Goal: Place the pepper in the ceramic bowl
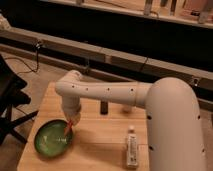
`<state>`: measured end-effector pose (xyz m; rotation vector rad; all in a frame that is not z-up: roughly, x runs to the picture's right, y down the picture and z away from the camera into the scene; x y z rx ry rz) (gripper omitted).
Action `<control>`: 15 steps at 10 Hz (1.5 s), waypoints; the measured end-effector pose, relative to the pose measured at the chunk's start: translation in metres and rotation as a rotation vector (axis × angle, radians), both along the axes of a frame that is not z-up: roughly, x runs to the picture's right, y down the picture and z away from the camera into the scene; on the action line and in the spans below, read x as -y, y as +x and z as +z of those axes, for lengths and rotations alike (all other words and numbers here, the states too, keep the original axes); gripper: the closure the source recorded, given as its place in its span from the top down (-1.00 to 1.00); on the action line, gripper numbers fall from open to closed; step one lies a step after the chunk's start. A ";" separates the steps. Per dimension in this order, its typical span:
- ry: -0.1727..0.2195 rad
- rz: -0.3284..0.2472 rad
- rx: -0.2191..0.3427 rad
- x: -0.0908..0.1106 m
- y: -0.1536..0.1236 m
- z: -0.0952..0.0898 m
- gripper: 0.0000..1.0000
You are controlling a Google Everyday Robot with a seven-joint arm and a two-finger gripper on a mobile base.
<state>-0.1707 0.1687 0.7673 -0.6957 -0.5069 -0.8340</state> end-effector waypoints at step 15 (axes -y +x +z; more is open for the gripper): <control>0.003 -0.005 0.018 -0.002 -0.018 0.000 -0.87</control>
